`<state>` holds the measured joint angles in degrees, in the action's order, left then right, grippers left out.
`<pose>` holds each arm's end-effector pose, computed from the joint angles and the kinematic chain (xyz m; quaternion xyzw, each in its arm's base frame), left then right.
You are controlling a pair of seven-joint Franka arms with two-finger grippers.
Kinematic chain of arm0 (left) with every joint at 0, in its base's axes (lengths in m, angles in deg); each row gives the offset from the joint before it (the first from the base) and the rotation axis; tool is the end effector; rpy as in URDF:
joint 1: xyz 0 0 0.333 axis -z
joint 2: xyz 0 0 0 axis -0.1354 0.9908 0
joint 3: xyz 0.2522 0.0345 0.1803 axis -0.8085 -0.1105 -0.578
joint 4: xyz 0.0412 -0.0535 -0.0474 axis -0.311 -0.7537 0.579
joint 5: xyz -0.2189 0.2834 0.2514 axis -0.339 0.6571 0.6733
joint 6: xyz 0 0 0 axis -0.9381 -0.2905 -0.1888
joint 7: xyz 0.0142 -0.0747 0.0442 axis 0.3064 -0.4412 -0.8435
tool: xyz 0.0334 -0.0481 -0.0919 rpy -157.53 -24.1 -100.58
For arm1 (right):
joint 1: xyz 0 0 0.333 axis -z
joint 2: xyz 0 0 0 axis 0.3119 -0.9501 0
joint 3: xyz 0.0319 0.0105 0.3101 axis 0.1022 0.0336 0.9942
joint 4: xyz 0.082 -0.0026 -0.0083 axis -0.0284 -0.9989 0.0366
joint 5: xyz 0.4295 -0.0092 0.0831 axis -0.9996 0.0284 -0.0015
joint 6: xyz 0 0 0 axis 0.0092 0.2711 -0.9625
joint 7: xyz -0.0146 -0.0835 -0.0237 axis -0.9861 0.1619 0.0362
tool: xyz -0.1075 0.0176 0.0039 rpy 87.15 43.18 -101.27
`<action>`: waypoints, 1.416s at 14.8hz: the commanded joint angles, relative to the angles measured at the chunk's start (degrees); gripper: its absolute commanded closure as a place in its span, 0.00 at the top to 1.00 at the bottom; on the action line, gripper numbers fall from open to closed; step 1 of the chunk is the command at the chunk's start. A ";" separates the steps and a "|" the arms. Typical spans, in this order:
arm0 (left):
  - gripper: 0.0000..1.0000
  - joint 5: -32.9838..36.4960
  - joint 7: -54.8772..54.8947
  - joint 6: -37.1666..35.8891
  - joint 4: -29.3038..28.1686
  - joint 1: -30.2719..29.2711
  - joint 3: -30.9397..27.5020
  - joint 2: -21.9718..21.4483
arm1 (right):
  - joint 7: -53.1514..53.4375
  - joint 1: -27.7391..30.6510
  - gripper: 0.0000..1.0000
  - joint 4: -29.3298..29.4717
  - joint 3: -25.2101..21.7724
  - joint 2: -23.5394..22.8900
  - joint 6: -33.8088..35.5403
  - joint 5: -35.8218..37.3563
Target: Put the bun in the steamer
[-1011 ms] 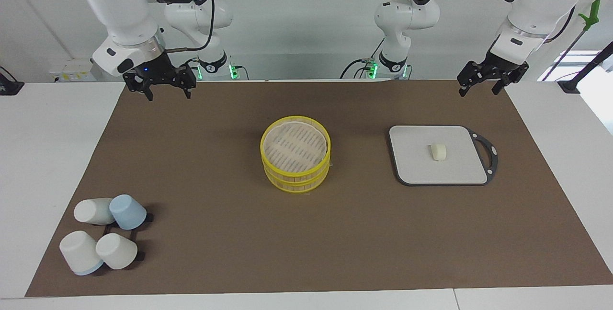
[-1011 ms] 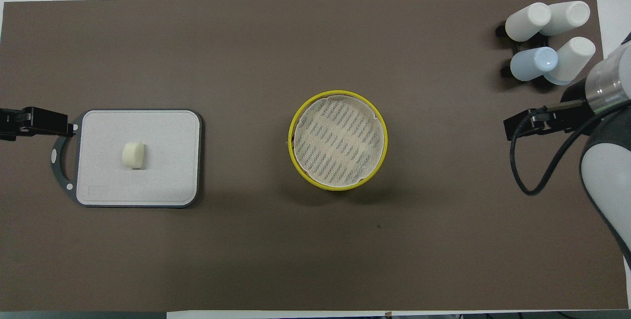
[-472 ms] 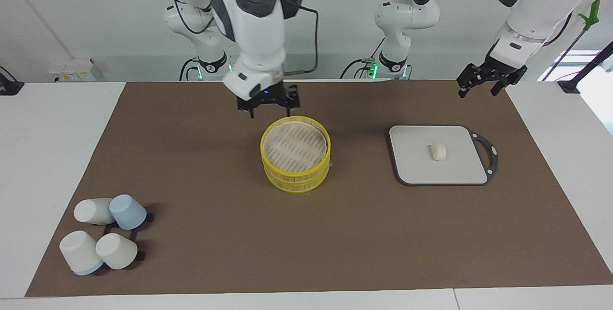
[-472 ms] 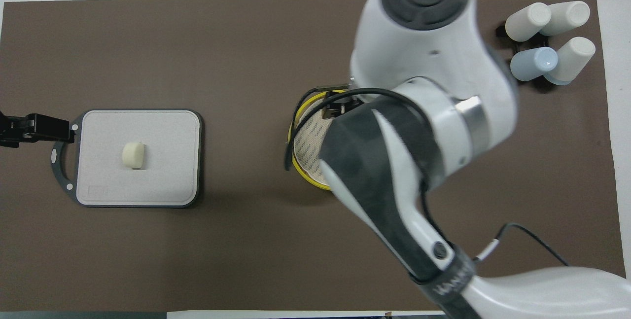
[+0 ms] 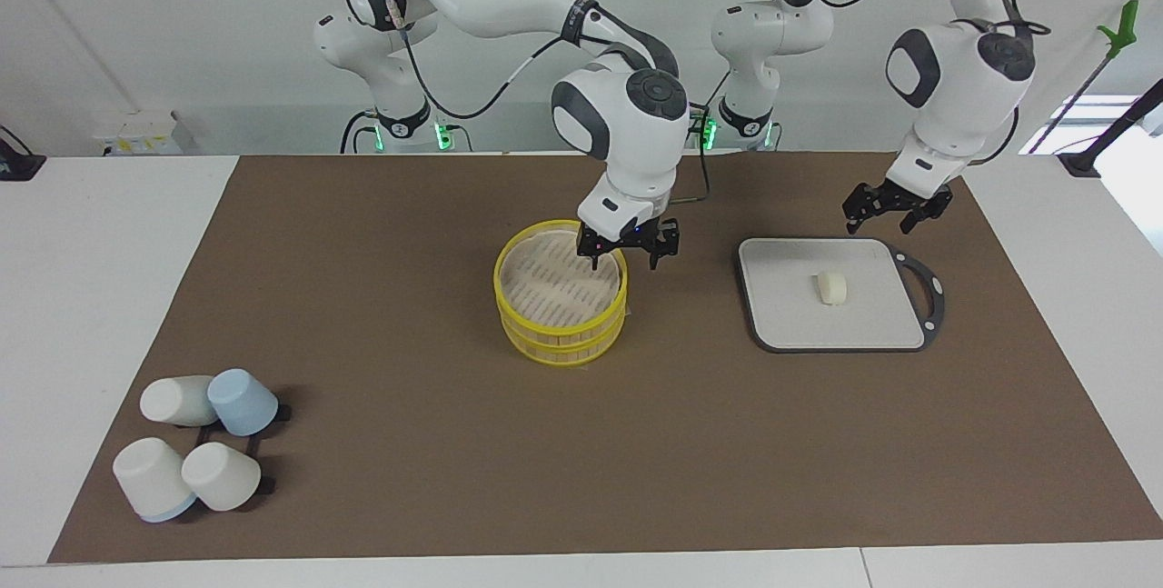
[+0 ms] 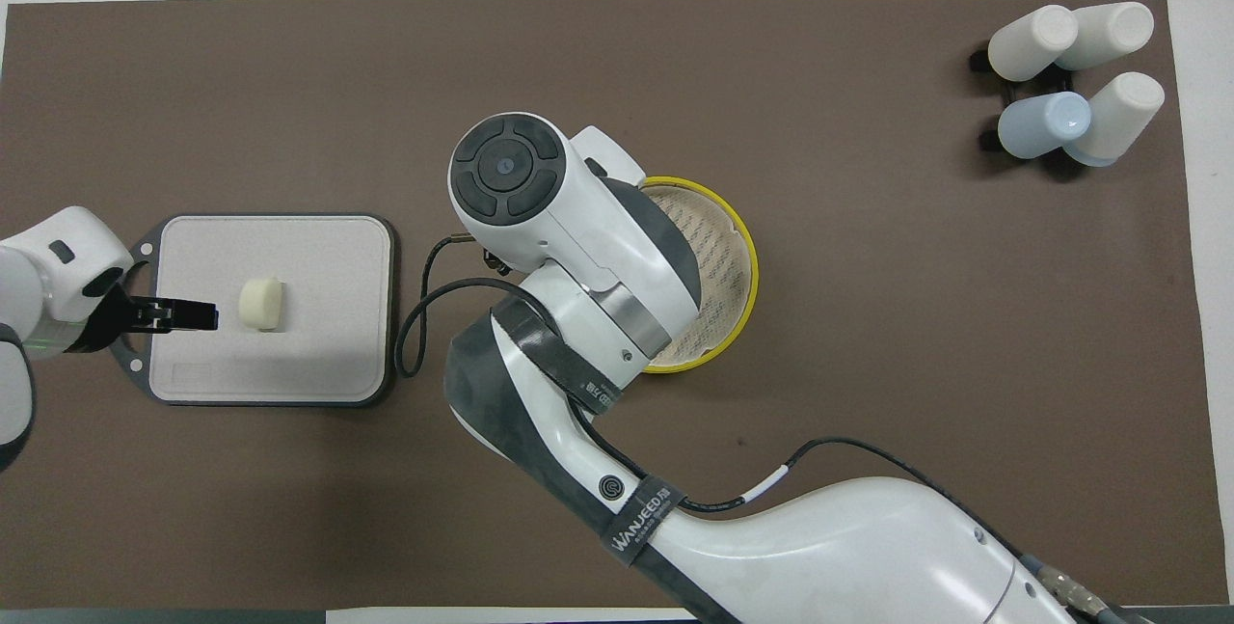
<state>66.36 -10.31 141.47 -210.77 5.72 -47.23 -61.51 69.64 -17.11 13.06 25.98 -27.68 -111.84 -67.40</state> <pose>0.5330 0.0381 0.3674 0.9988 -0.0484 0.0070 0.0011 0.5903 0.4862 0.4064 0.9999 -0.0044 0.0014 0.0132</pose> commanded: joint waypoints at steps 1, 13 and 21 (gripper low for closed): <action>1.00 0.95 0.58 9.59 -4.63 0.91 0.45 4.08 | 0.25 -1.10 1.00 -13.64 -0.09 6.60 -8.71 0.78; 0.48 0.95 1.19 17.97 -4.38 2.59 0.45 9.55 | -1.94 -1.63 0.36 -20.36 -0.09 9.16 -13.57 0.87; 0.34 0.24 0.06 14.47 -1.14 2.59 0.54 10.16 | -5.29 -0.66 0.00 -18.35 -0.18 8.98 -10.86 1.04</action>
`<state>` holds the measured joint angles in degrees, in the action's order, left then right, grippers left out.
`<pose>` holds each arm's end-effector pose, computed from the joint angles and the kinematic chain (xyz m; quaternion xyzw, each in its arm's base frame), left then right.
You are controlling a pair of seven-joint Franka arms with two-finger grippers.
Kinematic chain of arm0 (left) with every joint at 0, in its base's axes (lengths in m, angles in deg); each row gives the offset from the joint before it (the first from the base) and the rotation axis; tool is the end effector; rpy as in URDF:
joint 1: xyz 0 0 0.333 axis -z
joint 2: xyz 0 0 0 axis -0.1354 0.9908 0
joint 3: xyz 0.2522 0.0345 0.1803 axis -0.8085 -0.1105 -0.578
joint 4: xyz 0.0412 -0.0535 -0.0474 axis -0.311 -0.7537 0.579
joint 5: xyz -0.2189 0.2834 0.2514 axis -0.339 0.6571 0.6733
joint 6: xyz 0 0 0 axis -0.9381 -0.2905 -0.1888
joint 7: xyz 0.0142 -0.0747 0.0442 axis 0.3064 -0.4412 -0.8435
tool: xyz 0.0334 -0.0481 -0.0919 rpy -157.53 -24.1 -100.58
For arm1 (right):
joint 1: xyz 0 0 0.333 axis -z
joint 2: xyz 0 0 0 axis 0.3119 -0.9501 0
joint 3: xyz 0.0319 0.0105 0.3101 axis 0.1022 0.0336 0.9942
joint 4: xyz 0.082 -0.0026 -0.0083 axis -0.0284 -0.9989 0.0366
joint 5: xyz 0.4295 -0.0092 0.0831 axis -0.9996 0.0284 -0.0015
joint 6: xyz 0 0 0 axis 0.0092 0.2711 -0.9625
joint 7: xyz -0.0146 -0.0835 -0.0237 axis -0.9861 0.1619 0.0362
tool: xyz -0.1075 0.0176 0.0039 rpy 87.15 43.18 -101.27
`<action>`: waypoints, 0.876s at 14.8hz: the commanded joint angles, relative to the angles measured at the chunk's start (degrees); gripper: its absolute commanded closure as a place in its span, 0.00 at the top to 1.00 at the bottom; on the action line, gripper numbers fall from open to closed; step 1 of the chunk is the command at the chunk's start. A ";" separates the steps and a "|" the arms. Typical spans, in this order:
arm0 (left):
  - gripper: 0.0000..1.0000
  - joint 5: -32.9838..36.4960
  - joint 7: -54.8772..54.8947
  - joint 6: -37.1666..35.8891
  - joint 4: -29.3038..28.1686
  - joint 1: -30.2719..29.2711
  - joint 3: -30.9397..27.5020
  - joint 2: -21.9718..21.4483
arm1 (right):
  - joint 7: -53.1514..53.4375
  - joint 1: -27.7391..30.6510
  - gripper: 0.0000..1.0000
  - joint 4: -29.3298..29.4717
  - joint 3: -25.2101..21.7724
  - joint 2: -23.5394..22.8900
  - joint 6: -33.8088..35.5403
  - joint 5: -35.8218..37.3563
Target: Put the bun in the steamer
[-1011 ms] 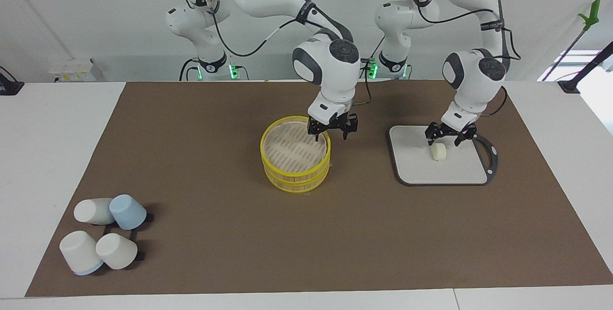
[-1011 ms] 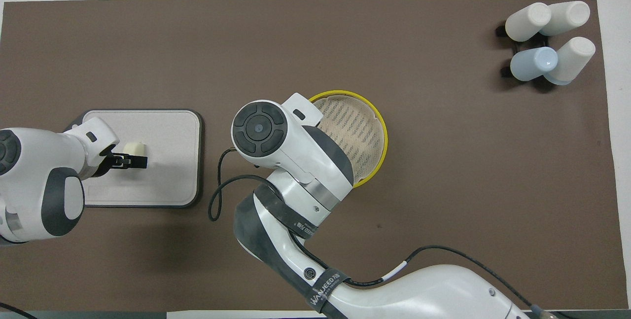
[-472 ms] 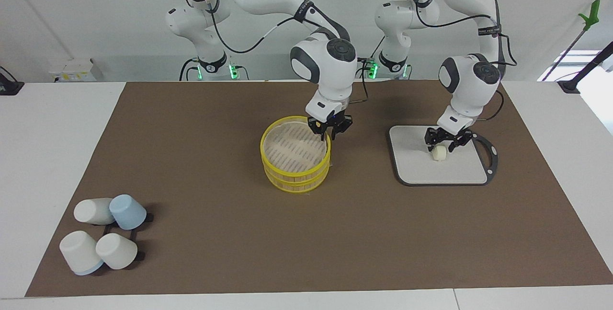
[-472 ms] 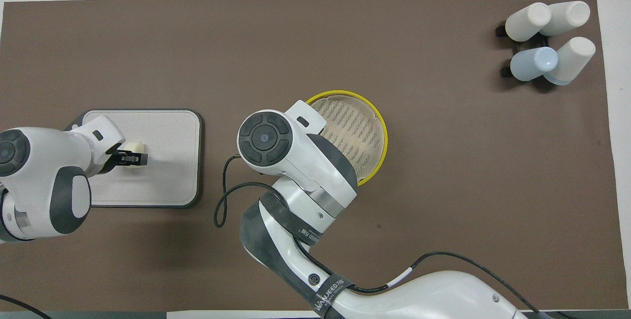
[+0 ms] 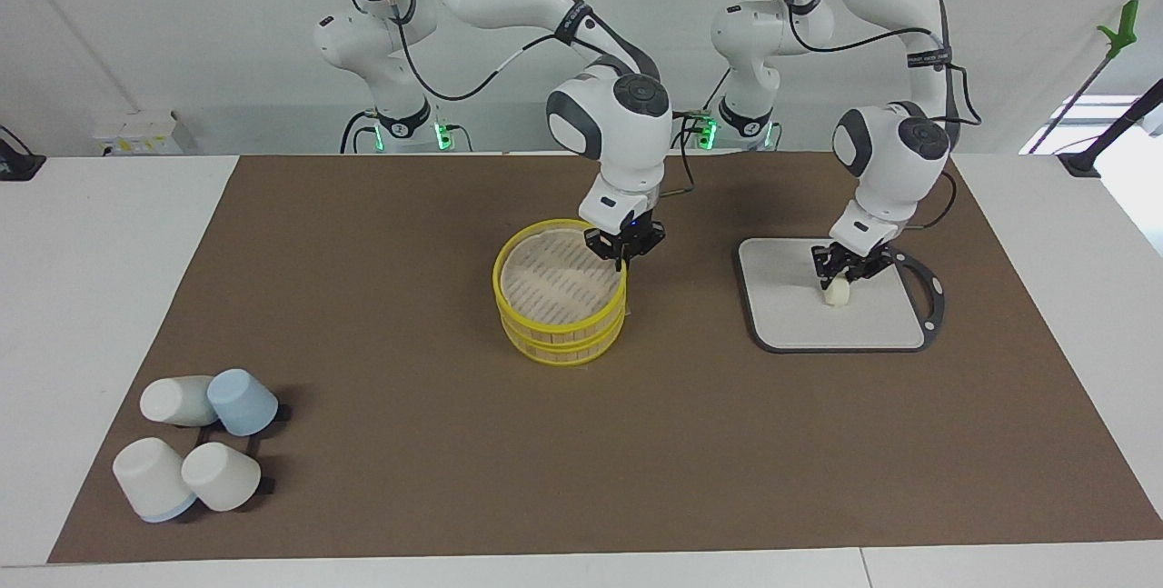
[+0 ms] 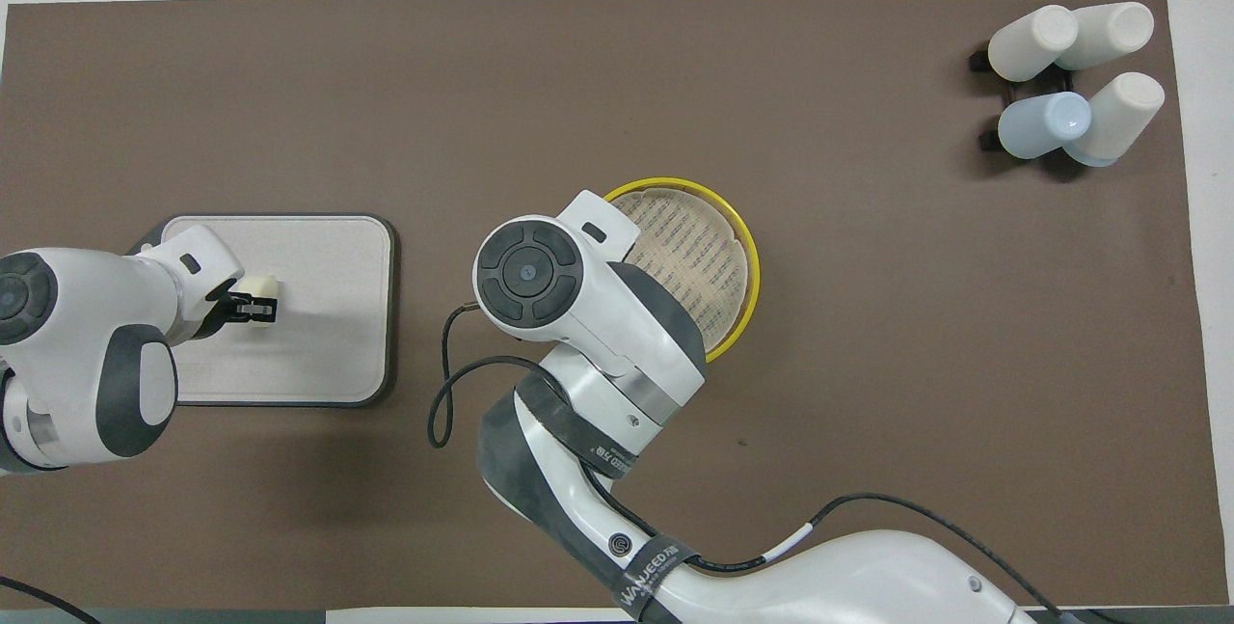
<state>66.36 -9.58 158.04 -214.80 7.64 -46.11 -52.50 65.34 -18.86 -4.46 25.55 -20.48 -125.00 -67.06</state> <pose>0.5399 0.0099 0.2765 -0.9960 0.0811 -0.0374 0.0042 0.5454 0.4839 0.3615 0.9981 0.0570 0.0246 0.0030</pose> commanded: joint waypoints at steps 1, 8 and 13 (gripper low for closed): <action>0.34 0.24 -2.07 -5.16 5.25 0.93 -0.58 1.23 | -1.16 1.26 0.00 1.00 0.08 1.70 5.01 0.70; 0.33 -1.94 -32.27 -29.86 32.57 14.36 -0.23 8.25 | -18.37 12.67 0.00 9.73 0.25 3.88 23.48 -0.44; 0.33 -3.01 -53.21 -26.75 39.91 29.65 -0.23 12.13 | -36.03 21.72 0.00 7.80 0.16 7.58 29.47 -0.35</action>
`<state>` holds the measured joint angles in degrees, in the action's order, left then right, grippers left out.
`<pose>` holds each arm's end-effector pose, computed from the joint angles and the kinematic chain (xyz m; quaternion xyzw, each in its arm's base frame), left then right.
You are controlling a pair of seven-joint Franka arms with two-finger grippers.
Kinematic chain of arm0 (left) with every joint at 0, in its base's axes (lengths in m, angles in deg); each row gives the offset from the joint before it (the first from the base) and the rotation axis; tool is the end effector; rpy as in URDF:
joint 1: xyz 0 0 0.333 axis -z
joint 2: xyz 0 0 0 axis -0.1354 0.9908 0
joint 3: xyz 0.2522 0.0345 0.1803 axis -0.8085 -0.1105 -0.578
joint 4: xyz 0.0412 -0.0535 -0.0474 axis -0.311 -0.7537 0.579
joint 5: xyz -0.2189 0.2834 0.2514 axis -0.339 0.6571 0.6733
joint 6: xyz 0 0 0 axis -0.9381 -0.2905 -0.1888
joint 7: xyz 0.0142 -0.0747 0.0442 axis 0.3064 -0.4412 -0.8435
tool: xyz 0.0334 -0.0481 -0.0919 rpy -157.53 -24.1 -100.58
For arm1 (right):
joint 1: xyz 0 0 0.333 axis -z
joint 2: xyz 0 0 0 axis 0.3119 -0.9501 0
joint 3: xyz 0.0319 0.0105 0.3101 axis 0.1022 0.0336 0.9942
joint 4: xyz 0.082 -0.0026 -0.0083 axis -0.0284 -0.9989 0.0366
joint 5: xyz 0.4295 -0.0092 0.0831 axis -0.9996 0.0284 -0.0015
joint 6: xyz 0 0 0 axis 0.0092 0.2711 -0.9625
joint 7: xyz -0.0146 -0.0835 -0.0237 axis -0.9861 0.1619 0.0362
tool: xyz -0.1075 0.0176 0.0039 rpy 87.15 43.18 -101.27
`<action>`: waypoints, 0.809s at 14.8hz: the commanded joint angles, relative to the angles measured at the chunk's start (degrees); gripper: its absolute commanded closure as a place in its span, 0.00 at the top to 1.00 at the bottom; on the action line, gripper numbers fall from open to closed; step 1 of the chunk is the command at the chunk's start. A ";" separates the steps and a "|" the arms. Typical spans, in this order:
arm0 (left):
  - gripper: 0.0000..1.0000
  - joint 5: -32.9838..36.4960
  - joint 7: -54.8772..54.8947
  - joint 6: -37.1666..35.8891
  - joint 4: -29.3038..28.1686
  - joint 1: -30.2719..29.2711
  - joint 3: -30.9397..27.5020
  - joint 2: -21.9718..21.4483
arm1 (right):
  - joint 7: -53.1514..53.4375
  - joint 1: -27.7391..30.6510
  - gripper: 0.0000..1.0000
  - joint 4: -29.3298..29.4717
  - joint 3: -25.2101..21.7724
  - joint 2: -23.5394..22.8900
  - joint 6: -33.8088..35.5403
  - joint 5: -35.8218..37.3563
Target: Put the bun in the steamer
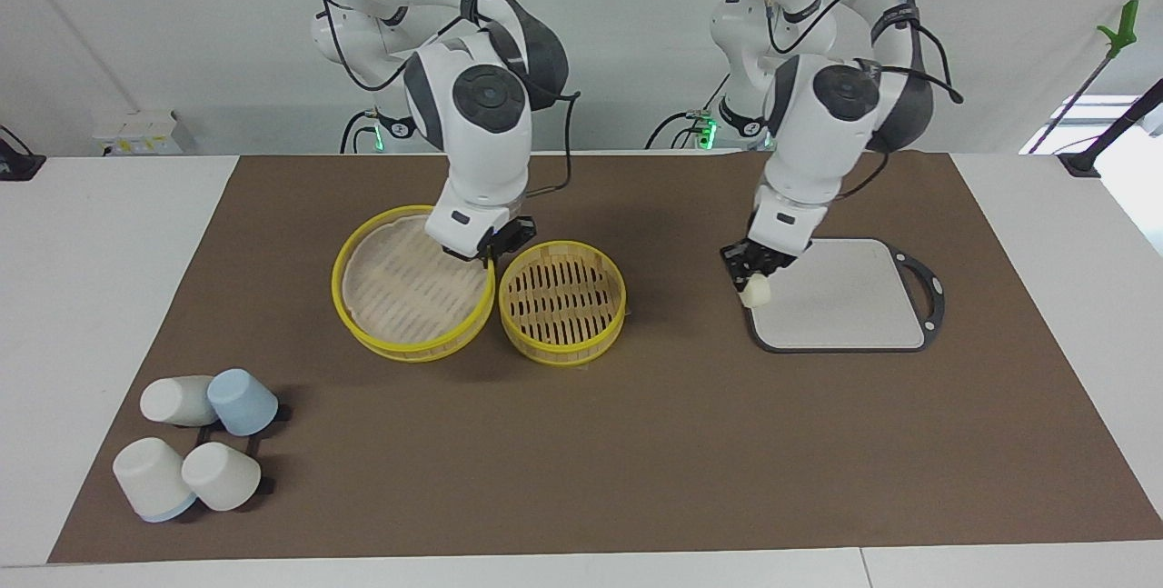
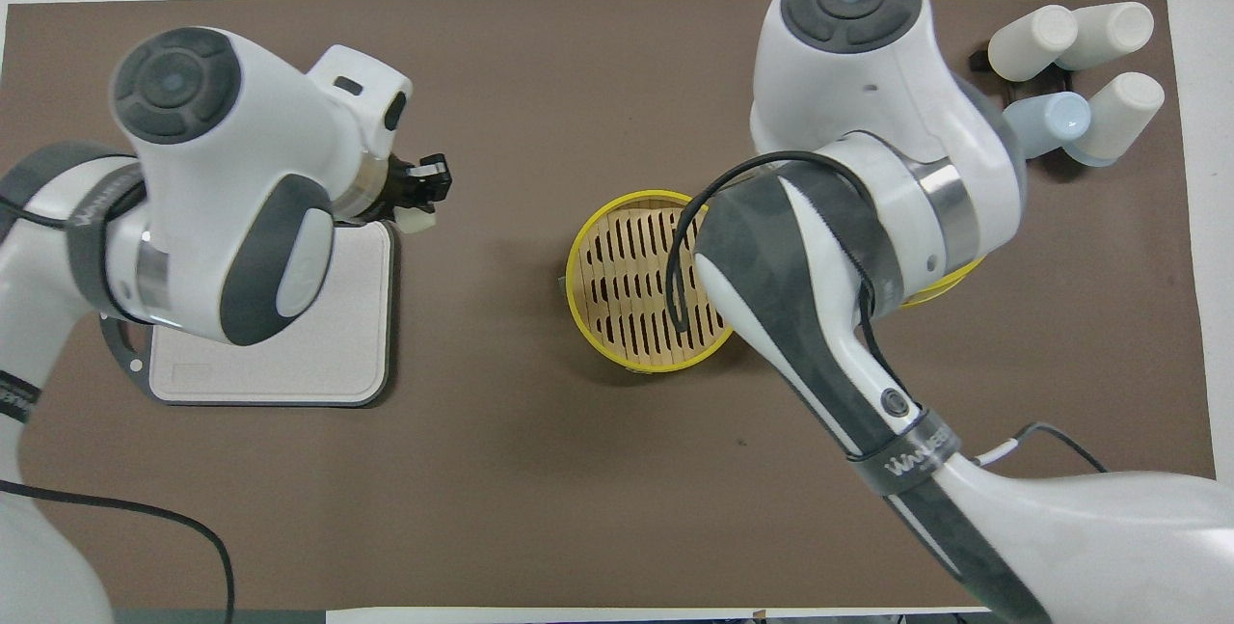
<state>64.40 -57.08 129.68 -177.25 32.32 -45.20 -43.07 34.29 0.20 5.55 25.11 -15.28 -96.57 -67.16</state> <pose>0.6099 -0.2809 0.4524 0.9925 0.1160 0.0225 0.0317 0.6444 0.2554 0.4764 0.9842 0.1444 -0.0886 0.0513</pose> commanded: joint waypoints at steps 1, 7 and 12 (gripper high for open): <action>0.33 -1.31 -8.69 5.29 1.57 8.30 -1.15 3.40 | -7.45 3.90 0.00 -3.35 0.60 3.34 1.03 -0.25; 0.33 1.75 -12.94 18.66 -4.13 19.40 -1.50 11.06 | -14.76 8.30 0.00 -6.79 0.69 5.73 1.03 -0.25; 0.41 2.47 -13.99 21.59 -5.74 20.55 -1.50 12.02 | -15.29 8.40 0.00 -6.88 0.60 5.73 0.94 -0.25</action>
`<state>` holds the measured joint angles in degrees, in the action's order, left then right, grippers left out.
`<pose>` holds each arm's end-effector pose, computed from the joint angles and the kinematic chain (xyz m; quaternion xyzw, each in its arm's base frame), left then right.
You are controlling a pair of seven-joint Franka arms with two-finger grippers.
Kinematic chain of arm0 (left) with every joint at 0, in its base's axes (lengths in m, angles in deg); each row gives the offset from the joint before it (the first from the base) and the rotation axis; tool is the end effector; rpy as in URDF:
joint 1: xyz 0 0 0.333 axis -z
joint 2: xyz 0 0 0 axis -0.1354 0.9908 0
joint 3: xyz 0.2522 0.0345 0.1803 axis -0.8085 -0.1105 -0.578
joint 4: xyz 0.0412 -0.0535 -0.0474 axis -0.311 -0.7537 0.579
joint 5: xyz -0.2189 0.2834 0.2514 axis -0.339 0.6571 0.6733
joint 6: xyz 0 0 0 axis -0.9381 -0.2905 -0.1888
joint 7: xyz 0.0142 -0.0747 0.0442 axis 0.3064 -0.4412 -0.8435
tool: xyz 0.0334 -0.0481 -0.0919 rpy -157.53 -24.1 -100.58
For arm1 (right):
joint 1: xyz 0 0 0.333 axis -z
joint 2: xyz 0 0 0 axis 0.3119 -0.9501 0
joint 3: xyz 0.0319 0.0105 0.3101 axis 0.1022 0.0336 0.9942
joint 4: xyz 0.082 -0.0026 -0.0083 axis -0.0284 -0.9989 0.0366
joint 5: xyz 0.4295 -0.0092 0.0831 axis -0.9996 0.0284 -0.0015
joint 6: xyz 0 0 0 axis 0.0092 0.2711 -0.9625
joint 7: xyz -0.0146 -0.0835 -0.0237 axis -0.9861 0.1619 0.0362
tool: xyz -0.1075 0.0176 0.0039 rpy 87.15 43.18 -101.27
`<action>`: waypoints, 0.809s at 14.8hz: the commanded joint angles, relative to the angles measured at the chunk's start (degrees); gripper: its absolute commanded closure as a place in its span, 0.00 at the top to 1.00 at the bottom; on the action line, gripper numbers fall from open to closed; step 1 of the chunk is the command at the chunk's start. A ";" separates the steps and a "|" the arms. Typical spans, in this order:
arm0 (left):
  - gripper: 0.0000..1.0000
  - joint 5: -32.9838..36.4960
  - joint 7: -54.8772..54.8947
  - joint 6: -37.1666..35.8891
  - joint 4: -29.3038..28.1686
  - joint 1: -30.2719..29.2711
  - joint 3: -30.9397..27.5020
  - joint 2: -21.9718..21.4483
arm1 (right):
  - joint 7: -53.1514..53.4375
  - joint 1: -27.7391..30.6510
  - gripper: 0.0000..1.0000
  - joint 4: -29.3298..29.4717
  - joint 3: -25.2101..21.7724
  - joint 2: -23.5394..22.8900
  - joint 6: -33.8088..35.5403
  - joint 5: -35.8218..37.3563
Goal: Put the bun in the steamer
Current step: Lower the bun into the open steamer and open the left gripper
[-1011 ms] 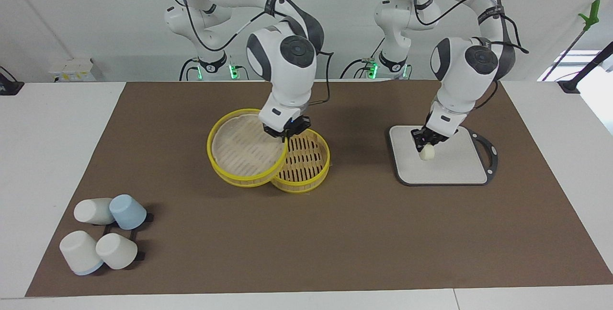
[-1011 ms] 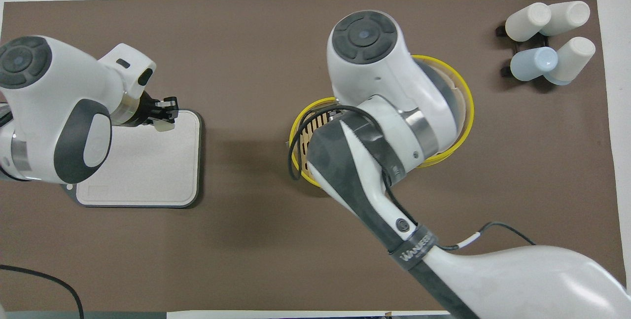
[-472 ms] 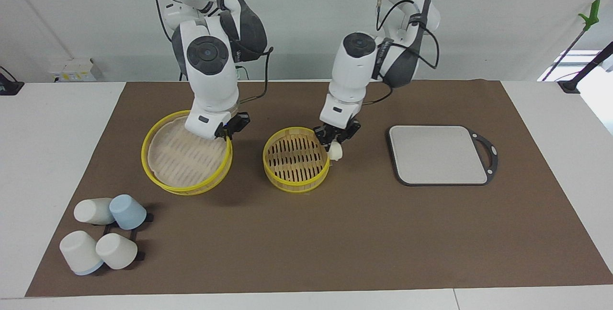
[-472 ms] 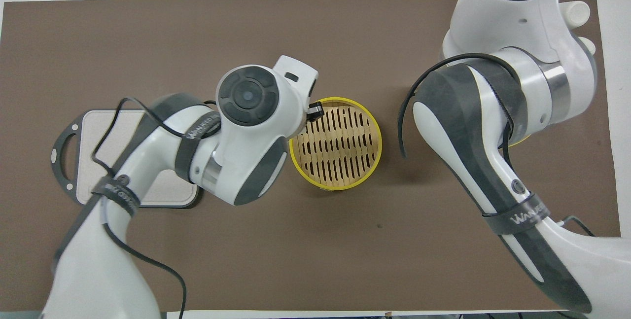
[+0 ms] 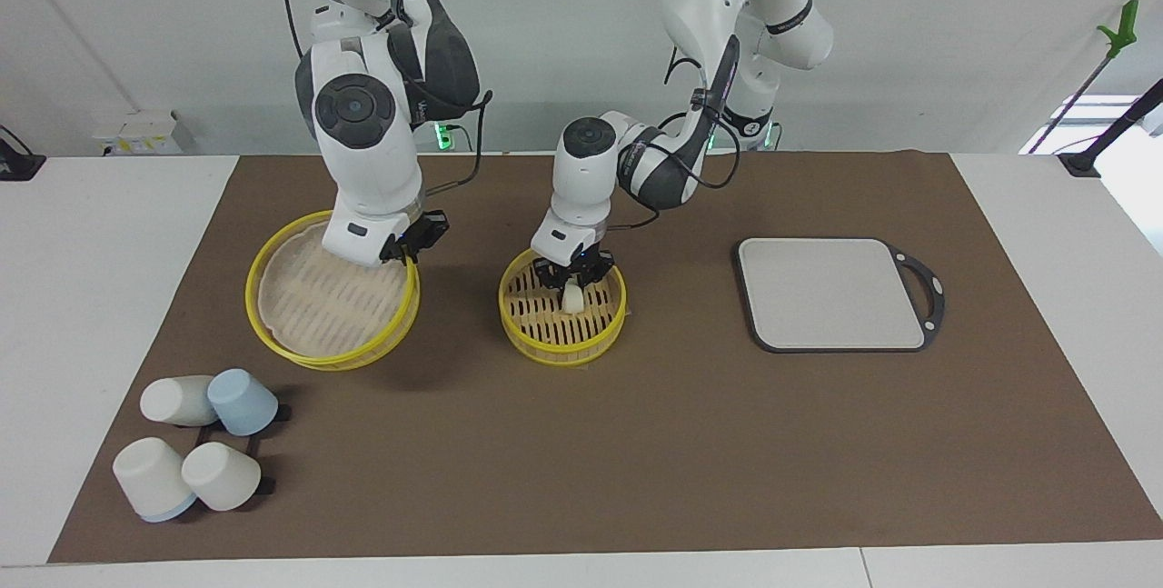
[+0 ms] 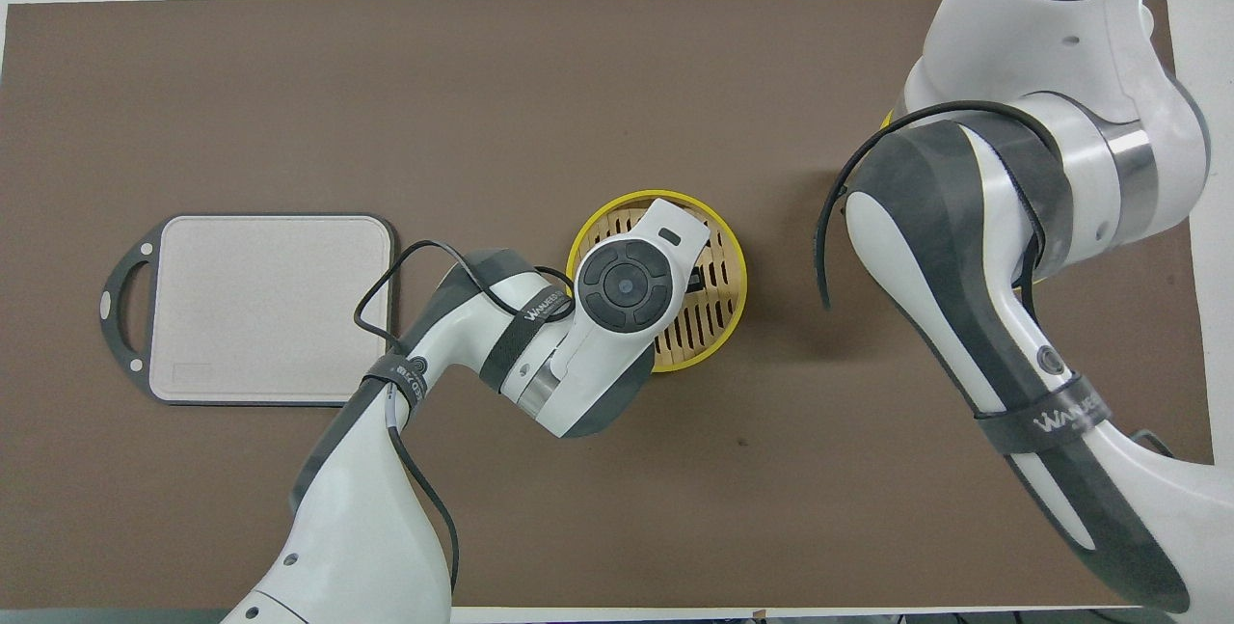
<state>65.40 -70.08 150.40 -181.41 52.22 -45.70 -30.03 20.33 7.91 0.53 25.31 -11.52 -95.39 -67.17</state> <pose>0.5035 -0.4862 0.2937 0.9961 0.0589 0.0419 0.0515 0.6498 0.1647 0.4760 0.9720 0.2001 -0.1176 0.0377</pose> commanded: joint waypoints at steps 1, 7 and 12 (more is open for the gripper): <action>0.57 1.38 -1.00 0.60 -1.48 0.56 -0.99 -1.02 | -1.33 0.69 0.00 -1.86 0.49 1.96 -0.23 -0.25; 1.00 1.03 0.05 -11.31 -1.74 -5.13 -0.73 -10.92 | -0.81 0.34 0.00 -1.77 0.49 1.88 -1.19 -0.33; 1.00 1.02 10.30 -26.53 -1.57 -18.13 -0.91 -22.27 | 7.78 -6.14 0.00 -2.57 0.58 1.26 -11.55 -4.56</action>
<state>65.68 -65.30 128.49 -180.71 39.64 -47.18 -47.27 22.46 6.17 -0.21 25.68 -11.50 -103.41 -70.77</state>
